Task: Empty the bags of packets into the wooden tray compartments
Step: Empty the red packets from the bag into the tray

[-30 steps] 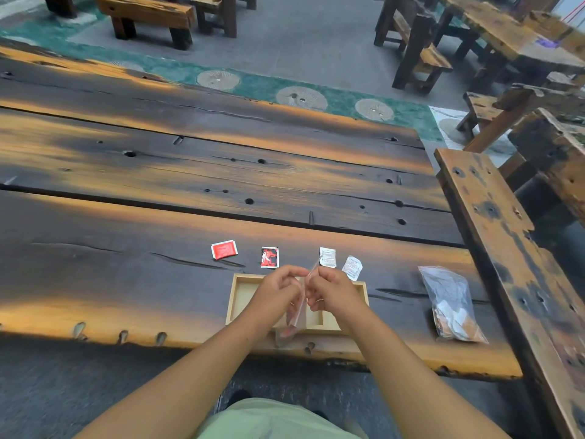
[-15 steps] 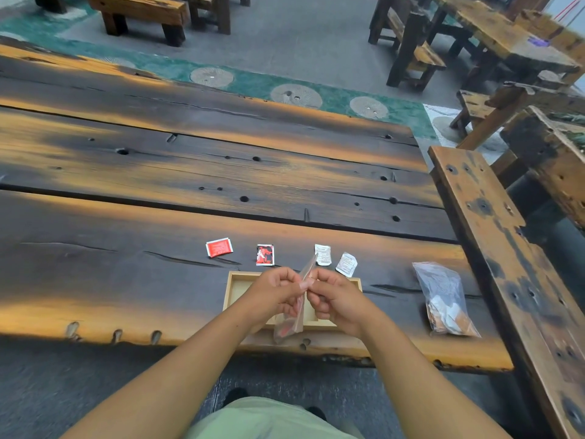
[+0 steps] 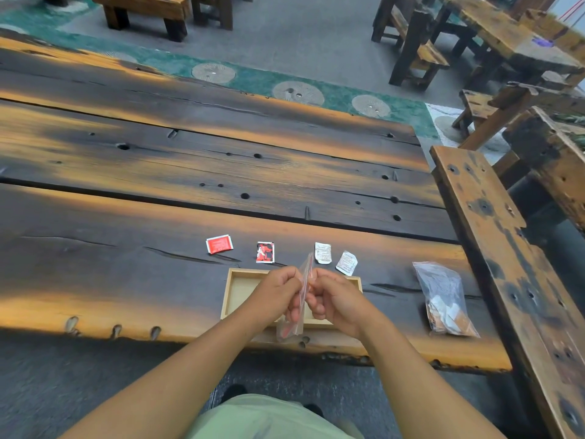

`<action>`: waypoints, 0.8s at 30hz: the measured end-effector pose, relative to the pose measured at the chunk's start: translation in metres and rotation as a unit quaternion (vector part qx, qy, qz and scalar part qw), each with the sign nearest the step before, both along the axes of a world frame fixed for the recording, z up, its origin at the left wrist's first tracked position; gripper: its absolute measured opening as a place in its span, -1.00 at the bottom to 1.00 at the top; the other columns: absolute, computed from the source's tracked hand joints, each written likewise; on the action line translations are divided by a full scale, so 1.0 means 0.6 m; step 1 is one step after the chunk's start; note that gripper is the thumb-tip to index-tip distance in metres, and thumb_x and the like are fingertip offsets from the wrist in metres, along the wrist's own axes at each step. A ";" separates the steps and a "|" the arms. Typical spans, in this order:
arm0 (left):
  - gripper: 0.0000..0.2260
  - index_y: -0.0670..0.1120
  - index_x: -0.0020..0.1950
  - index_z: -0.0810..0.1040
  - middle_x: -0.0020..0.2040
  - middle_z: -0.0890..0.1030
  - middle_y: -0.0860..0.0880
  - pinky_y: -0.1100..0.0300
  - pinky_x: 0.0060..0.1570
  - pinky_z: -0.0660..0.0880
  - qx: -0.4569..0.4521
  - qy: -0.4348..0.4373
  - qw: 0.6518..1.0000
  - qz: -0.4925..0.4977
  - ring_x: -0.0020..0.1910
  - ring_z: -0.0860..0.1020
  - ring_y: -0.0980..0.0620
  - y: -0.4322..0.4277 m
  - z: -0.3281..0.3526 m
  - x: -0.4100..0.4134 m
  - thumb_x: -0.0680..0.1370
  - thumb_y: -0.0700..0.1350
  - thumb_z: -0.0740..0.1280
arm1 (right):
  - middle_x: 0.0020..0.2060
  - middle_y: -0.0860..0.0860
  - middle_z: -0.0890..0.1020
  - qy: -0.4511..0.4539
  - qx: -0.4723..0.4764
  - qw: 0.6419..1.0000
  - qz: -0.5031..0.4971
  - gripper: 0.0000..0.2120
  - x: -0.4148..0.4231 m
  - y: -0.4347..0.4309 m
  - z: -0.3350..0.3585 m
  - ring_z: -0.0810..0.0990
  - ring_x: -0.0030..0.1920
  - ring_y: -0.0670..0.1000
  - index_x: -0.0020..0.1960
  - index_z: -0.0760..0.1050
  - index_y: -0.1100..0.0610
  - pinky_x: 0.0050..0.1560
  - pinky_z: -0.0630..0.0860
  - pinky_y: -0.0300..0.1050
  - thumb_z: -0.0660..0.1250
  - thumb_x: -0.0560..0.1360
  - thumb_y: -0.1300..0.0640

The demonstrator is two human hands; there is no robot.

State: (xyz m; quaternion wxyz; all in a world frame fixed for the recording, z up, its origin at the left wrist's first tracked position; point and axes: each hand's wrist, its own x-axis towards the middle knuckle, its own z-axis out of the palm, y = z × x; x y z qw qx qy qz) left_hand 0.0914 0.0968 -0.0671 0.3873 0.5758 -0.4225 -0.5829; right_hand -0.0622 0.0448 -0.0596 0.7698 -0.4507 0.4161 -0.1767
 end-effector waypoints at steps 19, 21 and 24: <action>-0.72 -0.17 -0.08 0.47 -0.36 0.55 -0.14 0.18 -0.40 0.46 -0.012 0.058 0.997 0.043 -0.47 0.48 -0.01 -0.005 -0.010 -0.014 0.67 0.02 0.21 | -0.46 0.06 0.45 0.082 -0.086 0.993 -0.003 -0.75 0.008 0.004 -0.002 0.30 -0.48 -0.02 -0.05 0.51 0.26 -0.46 0.22 -0.18 0.18 0.66 0.11; -0.66 -0.17 -0.09 0.46 -0.33 0.58 -0.18 0.20 -0.41 0.46 -0.020 0.047 0.998 0.043 -0.44 0.50 -0.04 -0.007 -0.012 -0.013 0.63 0.11 0.26 | -0.46 0.05 0.45 0.082 -0.094 0.992 0.002 -0.70 0.009 0.005 -0.001 0.31 -0.48 -0.03 -0.01 0.52 0.31 -0.45 0.25 -0.18 0.21 0.66 0.07; -0.68 -0.15 -0.12 0.47 -0.36 0.59 -0.17 0.18 -0.40 0.45 -0.017 0.044 0.998 0.048 -0.42 0.51 -0.07 -0.008 -0.014 -0.013 0.64 0.09 0.26 | -0.44 0.07 0.48 0.074 -0.096 0.993 0.007 -0.75 0.007 0.006 -0.001 0.34 -0.47 -0.01 -0.07 0.56 0.17 -0.44 0.28 -0.18 0.20 0.66 0.08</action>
